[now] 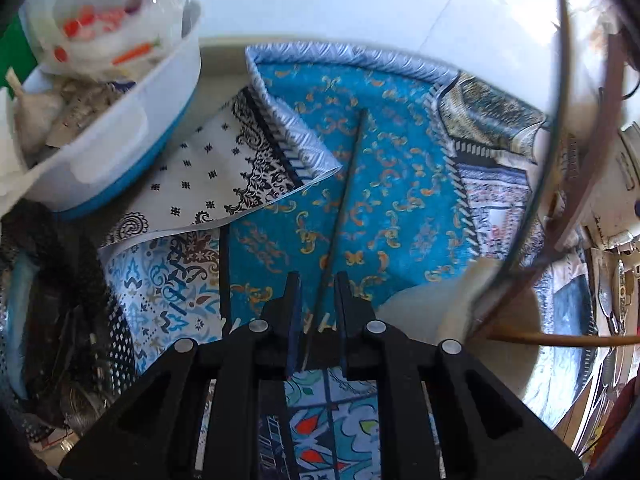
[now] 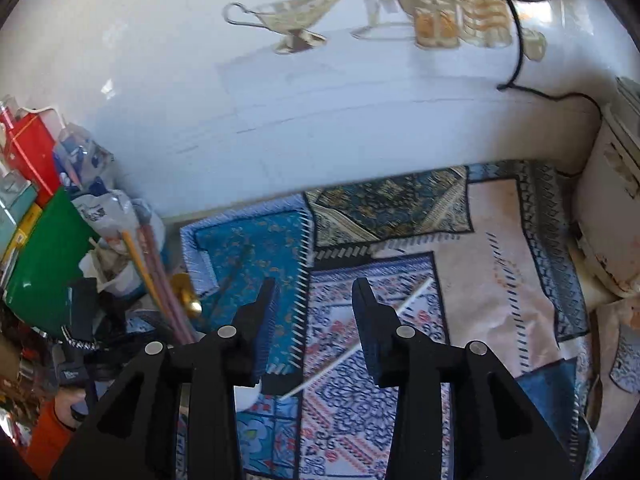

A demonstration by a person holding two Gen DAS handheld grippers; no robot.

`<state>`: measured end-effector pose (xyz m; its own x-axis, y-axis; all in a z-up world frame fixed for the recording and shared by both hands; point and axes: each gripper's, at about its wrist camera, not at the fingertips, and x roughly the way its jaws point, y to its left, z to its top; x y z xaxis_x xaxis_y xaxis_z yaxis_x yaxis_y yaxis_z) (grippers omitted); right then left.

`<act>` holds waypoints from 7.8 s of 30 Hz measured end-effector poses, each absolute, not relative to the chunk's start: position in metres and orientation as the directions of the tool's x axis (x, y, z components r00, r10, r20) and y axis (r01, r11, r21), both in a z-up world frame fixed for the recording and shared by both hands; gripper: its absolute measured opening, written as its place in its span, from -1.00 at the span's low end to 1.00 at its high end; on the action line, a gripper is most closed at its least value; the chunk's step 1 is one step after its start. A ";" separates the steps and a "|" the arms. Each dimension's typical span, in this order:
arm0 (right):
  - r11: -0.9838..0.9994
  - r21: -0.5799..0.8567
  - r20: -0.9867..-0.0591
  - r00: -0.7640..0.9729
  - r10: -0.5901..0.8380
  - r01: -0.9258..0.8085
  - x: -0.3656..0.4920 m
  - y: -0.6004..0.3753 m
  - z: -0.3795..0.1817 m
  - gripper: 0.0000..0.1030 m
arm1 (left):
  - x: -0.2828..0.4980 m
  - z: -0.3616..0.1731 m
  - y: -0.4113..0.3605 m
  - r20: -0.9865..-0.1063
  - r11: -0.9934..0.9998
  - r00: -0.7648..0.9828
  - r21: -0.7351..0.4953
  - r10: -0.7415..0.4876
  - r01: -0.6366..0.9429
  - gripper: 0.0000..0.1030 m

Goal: Organize utensils

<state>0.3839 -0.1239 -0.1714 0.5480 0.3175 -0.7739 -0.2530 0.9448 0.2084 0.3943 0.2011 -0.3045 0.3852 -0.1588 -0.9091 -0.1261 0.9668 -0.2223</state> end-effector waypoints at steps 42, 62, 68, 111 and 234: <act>0.880 0.136 -0.959 0.161 0.232 -0.456 0.367 -0.118 -0.320 -1.00 | 0.236 -0.337 0.167 -0.951 0.951 0.238 -0.246 -0.199 -0.186 -0.99; 0.958 0.065 -0.924 0.345 0.163 -0.278 0.410 -0.044 -0.318 -0.31 | 0.216 -0.311 0.193 -0.938 0.947 0.333 -0.186 -0.092 -0.261 -0.54; 0.936 0.009 -0.932 0.337 0.135 -0.351 0.389 -0.055 -0.325 -0.78 | 0.239 -0.319 0.196 -0.930 0.949 0.336 -0.229 -0.149 -0.215 -0.54; 0.901 0.053 -0.957 0.235 0.168 -0.431 0.386 -0.139 -0.290 -0.89 | 0.330 -0.321 0.156 -0.939 0.987 0.345 -0.060 -0.005 -0.150 -0.92; 0.825 0.060 -0.296 0.779 0.552 -0.561 0.106 -0.166 -0.001 -0.40 | 0.069 -0.020 0.036 -0.280 0.987 0.952 -0.065 0.125 -0.148 -0.01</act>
